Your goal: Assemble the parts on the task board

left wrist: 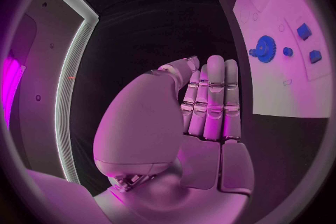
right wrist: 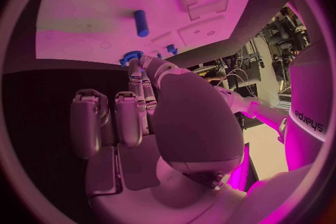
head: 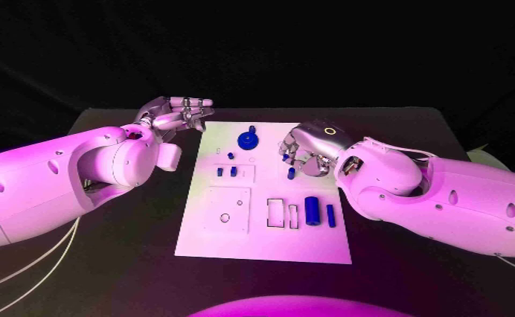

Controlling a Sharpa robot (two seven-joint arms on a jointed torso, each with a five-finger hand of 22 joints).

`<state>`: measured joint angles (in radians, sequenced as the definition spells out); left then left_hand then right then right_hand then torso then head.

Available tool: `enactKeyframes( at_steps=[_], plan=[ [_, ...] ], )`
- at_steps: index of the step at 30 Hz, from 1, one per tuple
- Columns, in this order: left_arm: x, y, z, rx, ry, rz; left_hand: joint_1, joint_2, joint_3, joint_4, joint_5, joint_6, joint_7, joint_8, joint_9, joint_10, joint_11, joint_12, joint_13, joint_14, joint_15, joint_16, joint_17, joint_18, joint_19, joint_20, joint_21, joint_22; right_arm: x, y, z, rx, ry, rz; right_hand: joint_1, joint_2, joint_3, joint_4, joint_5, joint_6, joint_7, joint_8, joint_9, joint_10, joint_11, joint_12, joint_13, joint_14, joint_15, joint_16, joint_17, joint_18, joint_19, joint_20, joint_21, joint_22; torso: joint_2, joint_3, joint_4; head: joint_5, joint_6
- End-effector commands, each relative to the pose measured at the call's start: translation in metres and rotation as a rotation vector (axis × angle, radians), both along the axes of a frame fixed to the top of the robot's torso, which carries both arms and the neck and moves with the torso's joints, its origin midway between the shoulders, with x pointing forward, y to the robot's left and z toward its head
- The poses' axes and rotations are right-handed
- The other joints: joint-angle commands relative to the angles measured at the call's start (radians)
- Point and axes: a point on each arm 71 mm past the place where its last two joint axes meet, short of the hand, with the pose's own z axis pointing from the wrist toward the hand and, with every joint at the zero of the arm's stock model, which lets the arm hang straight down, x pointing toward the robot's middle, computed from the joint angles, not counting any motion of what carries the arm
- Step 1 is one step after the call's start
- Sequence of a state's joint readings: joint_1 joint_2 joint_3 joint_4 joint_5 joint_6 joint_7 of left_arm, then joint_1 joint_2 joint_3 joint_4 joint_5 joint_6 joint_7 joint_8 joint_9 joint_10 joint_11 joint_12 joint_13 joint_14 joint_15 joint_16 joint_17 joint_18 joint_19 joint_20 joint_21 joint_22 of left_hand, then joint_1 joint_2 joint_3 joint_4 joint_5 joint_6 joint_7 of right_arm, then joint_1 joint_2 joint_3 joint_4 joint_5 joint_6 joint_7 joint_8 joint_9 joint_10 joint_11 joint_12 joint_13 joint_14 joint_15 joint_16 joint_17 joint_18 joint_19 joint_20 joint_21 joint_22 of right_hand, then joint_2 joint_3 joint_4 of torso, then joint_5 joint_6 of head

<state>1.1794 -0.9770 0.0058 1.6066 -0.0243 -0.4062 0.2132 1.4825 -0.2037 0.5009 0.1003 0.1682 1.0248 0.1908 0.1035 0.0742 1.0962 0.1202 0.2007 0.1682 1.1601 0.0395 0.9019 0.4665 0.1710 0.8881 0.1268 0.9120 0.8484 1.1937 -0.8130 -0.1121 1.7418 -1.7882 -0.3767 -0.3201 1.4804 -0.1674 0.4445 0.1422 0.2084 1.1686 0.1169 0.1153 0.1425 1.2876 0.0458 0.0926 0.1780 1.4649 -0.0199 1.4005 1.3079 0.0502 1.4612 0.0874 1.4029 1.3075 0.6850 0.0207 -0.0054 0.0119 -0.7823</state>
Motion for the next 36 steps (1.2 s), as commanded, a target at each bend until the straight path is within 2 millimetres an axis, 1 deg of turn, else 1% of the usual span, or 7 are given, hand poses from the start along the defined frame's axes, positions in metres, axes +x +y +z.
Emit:
enactKeyframes(
  at_steps=[1, 4, 7, 15, 26, 28, 36],
  plan=[
    [0.0, -0.004, 0.001, -0.013, -0.001, -0.021, 0.002, 0.011, 0.0, -0.004, 0.003, -0.006, 0.001, -0.002, -0.001, -0.008, -0.001, 0.005, 0.001, -0.007, -0.002, -0.007, -0.001, 0.012, -0.001, 0.003, -0.004, 0.001, -0.01, 0.017, 0.005, 0.029, -0.02, 0.054, -0.012, 0.001, 0.003, -0.006, -0.002, 0.009, 0.001, 0.003, 0.001, 0.007, 0.002, -0.004, -0.001, 0.058, -0.005, 0.003, 0.026, -0.012, 0.028, -0.004, 0.002, 0.195, 0.001, -0.0014, 0.004, 0.02, 0.0],
    [0.0, -0.006, 0.0, -0.014, 0.0, -0.025, 0.002, 0.011, 0.0, -0.004, 0.003, -0.006, 0.001, -0.002, -0.001, -0.008, -0.001, 0.005, 0.001, -0.007, -0.002, -0.007, -0.001, 0.012, -0.001, 0.003, -0.004, 0.001, -0.017, 0.031, 0.005, 0.047, -0.011, 0.092, -0.012, 0.001, 0.004, -0.006, -0.001, 0.009, 0.0, 0.003, 0.001, 0.007, 0.002, -0.004, -0.001, 0.058, -0.006, 0.003, 0.026, -0.012, 0.028, -0.004, 0.001, 0.195, 0.0, -0.0024, 0.0046, 0.038, -0.003],
    [0.001, -0.008, 0.0, -0.016, 0.001, -0.029, 0.002, 0.011, 0.0, -0.004, 0.003, -0.006, 0.001, -0.002, -0.001, -0.008, -0.001, 0.005, 0.001, -0.007, -0.002, -0.007, -0.001, 0.012, -0.001, 0.003, -0.004, 0.001, -0.022, 0.043, 0.004, 0.06, 0.002, 0.124, -0.012, 0.001, 0.004, -0.006, 0.0, 0.009, 0.0, 0.003, 0.001, 0.007, 0.002, -0.005, -0.001, 0.058, -0.006, 0.002, 0.026, -0.012, 0.028, -0.005, 0.001, 0.195, 0.001, -0.003, 0.0045, 0.063, -0.011],
    [0.0, -0.014, 0.0, -0.021, 0.002, -0.044, 0.001, 0.011, 0.0, -0.004, 0.003, -0.007, 0.002, -0.001, -0.001, -0.01, 0.0, 0.007, 0.001, -0.009, -0.001, -0.008, -0.002, 0.012, -0.002, 0.004, -0.004, 0.001, -0.031, 0.067, -0.017, 0.076, 0.057, 0.171, -0.014, 0.001, 0.005, -0.007, 0.003, 0.009, 0.0, 0.003, 0.002, 0.008, 0.002, -0.006, -0.001, 0.058, -0.006, 0.002, 0.025, -0.012, 0.027, -0.005, 0.0, 0.195, 0.001, -0.0031, 0.0032, 0.105, -0.024],
    [-0.002, -0.021, 0.001, -0.028, 0.003, -0.061, -0.001, 0.011, -0.001, -0.004, 0.002, -0.007, 0.002, -0.001, -0.001, -0.011, 0.0, 0.009, 0.002, -0.009, -0.001, -0.008, -0.002, 0.012, -0.003, 0.004, -0.005, 0.001, -0.034, 0.084, -0.05, 0.063, 0.124, 0.181, -0.017, 0.001, 0.006, -0.008, 0.006, 0.008, 0.001, 0.002, 0.002, 0.007, 0.002, -0.008, -0.002, 0.057, -0.006, 0.0, 0.022, -0.011, 0.026, -0.005, -0.003, 0.194, 0.002, -0.0023, 0.0034, 0.139, -0.038],
    [-0.002, -0.022, 0.001, -0.028, 0.004, -0.063, -0.001, 0.011, -0.001, -0.004, 0.002, -0.007, 0.002, -0.001, -0.001, -0.011, 0.0, 0.009, 0.002, -0.009, -0.001, -0.008, -0.002, 0.012, -0.003, 0.004, -0.005, 0.001, -0.034, 0.085, -0.052, 0.061, 0.129, 0.181, -0.017, 0.001, 0.006, -0.008, 0.006, 0.008, 0.001, 0.002, 0.002, 0.007, 0.002, -0.008, -0.002, 0.057, -0.006, 0.0, 0.022, -0.011, 0.026, -0.005, -0.003, 0.194, 0.001, -0.0024, 0.0034, 0.144, -0.042],
    [-0.002, -0.022, 0.001, -0.028, 0.004, -0.063, -0.001, 0.011, -0.001, -0.004, 0.002, -0.008, 0.002, 0.0, -0.001, -0.012, 0.0, 0.01, 0.002, -0.009, -0.001, -0.008, -0.003, 0.012, -0.003, 0.004, -0.005, 0.001, -0.035, 0.088, -0.058, 0.054, 0.146, 0.19, -0.019, 0.001, 0.006, -0.009, 0.007, 0.008, 0.001, 0.001, 0.002, 0.007, 0.003, -0.009, -0.002, 0.058, -0.006, 0.0, 0.022, -0.011, 0.026, -0.005, -0.003, 0.194, 0.001, -0.0018, 0.0022, 0.16, -0.048]
  ],
)
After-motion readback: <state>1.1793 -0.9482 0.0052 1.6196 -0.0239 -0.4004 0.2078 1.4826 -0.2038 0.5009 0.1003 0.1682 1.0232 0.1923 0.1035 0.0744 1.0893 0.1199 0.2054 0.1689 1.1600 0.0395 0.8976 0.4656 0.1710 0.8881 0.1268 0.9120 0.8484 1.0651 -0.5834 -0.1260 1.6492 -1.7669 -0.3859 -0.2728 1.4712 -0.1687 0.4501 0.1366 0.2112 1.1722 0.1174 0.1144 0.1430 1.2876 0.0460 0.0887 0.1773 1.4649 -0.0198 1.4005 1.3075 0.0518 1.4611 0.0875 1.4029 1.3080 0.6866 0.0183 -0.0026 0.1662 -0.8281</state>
